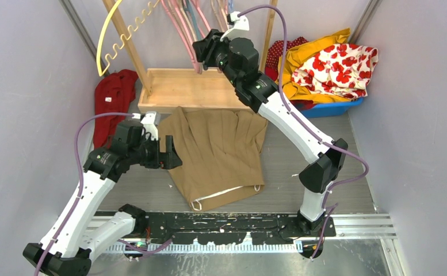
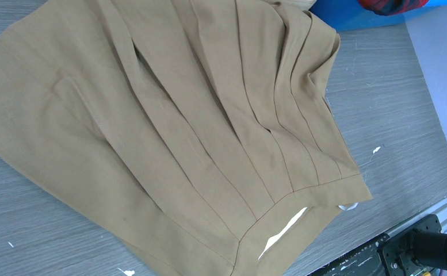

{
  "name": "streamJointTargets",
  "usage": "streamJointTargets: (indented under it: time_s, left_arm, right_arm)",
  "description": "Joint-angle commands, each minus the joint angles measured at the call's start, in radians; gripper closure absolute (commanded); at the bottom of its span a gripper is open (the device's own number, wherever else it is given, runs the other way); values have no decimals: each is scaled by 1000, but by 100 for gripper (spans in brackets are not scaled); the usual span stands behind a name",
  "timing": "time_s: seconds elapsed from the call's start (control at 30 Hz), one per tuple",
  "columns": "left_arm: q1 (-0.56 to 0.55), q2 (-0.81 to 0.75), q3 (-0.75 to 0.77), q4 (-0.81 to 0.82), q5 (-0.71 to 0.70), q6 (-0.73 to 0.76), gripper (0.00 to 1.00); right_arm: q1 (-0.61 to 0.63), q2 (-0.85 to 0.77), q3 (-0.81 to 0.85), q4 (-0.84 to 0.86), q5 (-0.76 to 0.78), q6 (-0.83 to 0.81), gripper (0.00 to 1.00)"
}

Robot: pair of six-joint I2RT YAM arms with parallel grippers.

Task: Place the skirt on the hanger
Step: Pick up the hanger from the clothesline.

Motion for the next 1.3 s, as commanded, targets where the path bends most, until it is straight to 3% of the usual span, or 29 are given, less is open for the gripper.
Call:
streamJointTargets:
  time_s: [0.0,0.07,0.2,0.67,0.87,1.07,1.27]
  left_arm:
    - [4,0,17,3,18,7,12]
    - [4,4,17,4,18,7,12]
    - [4,7,20,6,20,7,12]
    - [3,9,28,-4,14,16,15]
    - [5,10,26,-6,12,19,15]
    - [5,8,34,-17,0,18,16]
    - [6,-6,34,-18,-15,9,14]
  right_arm:
    - [-15,-39,-2,68,-15,26,52]
    - [-14,-43,-4,69,-18,23,49]
    - [-24,-39,0,69,-17,23,58]
    - [-52,70,109,12,-32,40,65]
    - [-58,68,109,22,-35,47,77]
    - [-58,59,132,6,-38,15,82]
    - [-58,74,221,-53,-64,-40,98]
